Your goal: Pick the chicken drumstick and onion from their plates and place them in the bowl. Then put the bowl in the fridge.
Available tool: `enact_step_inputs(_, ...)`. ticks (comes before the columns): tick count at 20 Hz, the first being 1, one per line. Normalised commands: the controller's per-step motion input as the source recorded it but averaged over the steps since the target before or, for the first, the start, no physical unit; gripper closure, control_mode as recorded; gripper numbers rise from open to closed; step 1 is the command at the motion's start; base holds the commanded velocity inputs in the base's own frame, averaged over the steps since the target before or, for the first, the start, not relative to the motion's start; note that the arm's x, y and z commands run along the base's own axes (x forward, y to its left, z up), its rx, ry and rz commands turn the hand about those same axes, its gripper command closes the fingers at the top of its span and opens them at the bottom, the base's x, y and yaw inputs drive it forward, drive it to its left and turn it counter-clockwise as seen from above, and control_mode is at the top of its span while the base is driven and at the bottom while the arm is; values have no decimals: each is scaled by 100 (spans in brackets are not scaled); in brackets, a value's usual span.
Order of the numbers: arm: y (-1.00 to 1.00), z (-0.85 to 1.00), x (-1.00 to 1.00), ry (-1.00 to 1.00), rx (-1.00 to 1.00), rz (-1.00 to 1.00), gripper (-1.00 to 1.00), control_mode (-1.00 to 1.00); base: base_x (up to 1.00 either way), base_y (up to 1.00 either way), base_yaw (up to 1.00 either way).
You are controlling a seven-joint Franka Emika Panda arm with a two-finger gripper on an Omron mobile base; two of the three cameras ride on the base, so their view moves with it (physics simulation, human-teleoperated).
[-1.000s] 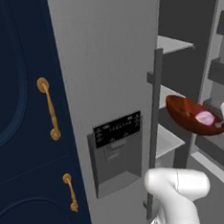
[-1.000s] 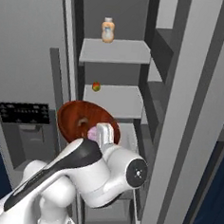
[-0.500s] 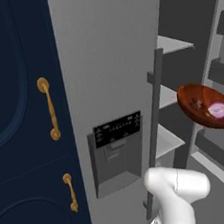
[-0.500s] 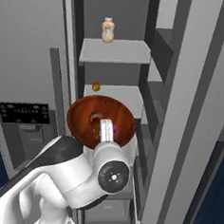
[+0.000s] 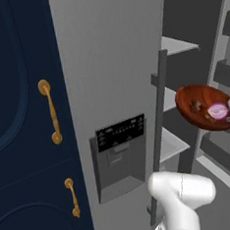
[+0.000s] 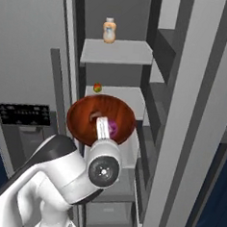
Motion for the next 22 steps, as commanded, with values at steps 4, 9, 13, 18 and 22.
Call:
enact_step_inputs(4, -8, 0, 70, 1, 1, 3, 100, -100, 0, 0, 0)
enact_step_inputs(9, 24, 0, 91, 5, -7, 2, 100, -100, 0, 0, 0)
enact_step_inputs(13, 7, 1, 93, 9, -1, 0, 100, -100, 0, 0, 0)
enact_step_inputs(18, -15, 0, 82, 7, 2, 6, 100, -100, 0, 0, 0)
enact_step_inputs(22, -5, 0, 81, 8, 0, 5, 100, -100, 0, 0, 0)
